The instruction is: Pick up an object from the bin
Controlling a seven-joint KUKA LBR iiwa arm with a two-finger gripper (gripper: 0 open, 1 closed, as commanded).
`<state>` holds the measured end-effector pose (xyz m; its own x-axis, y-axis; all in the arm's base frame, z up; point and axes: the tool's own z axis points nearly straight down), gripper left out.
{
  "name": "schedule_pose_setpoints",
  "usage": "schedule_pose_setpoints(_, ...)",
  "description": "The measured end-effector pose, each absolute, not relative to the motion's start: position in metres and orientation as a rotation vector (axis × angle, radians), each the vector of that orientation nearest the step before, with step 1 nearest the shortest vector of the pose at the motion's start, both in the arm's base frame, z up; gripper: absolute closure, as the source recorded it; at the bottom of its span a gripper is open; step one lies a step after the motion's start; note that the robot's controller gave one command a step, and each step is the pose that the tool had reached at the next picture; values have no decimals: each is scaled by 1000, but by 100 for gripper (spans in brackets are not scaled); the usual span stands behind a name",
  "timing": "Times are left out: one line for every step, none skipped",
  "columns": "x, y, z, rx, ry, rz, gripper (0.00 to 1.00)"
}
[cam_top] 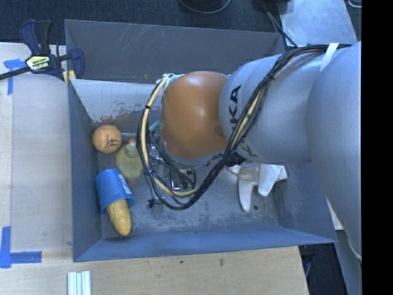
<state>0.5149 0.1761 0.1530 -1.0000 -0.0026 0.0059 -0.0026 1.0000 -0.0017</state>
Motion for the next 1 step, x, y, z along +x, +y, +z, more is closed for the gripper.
schedule_pose_setpoints(517,176,157,1,-3143,-1,0)
